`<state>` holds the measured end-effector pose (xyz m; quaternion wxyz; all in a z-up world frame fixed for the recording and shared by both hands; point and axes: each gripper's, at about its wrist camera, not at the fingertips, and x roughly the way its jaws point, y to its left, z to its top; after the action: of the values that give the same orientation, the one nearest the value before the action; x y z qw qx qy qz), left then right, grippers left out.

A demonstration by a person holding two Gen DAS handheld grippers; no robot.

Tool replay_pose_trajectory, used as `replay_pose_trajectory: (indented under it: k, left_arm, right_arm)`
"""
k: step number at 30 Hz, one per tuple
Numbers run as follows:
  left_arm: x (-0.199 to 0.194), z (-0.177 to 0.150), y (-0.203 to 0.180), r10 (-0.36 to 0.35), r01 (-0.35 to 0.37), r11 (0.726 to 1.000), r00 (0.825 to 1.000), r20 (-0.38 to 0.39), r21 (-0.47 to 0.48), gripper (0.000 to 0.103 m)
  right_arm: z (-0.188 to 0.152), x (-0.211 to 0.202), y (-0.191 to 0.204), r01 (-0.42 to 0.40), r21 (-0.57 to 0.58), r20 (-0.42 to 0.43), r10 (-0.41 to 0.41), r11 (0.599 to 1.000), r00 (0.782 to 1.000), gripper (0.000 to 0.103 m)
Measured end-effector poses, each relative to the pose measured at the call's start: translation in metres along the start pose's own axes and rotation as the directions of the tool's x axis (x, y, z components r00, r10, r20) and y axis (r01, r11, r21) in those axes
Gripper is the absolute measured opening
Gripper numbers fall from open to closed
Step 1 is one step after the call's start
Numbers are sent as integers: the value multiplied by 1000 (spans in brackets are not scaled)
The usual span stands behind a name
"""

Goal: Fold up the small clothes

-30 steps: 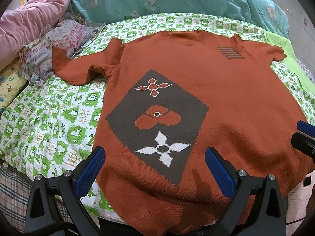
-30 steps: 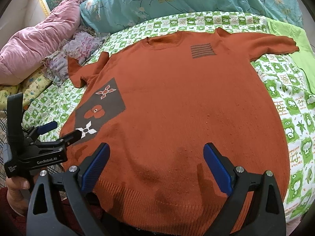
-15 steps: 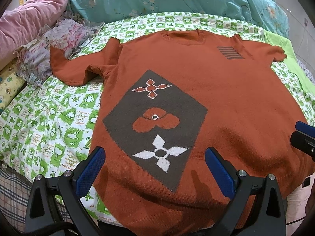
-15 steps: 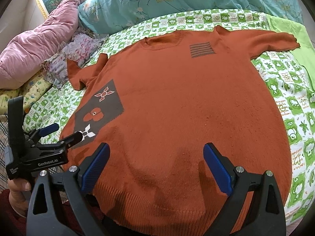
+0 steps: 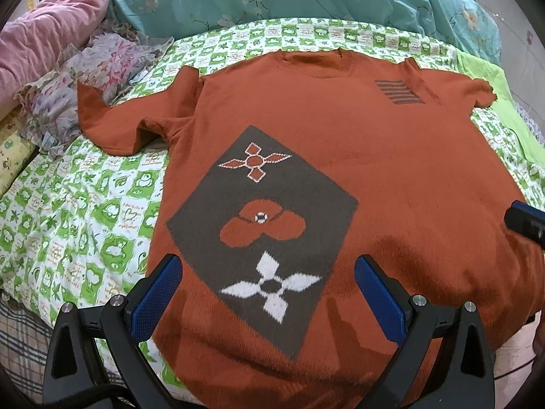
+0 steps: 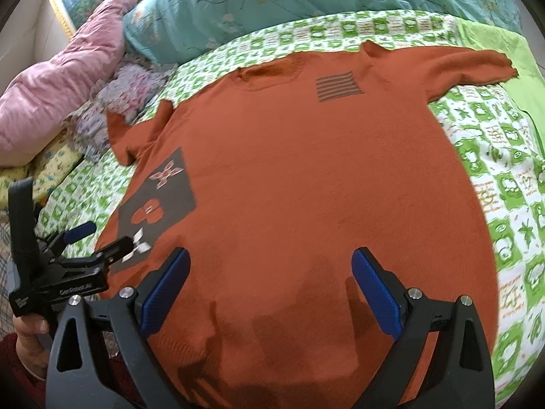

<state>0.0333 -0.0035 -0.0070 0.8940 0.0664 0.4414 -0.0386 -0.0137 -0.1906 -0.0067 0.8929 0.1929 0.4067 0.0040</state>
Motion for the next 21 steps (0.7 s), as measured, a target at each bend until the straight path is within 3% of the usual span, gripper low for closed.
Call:
replay_pose_trajectory:
  k: [14, 21]
  left_arm:
    - [20, 66, -2, -40, 39, 999, 998, 55, 19, 101]
    - [44, 118, -7, -15, 11, 999, 997, 72, 48, 101]
  right_arm:
    - [70, -11, -94, 40, 145, 74, -51, 989, 996, 96]
    - [125, -20, -176, 109, 228, 125, -140, 968, 982, 96]
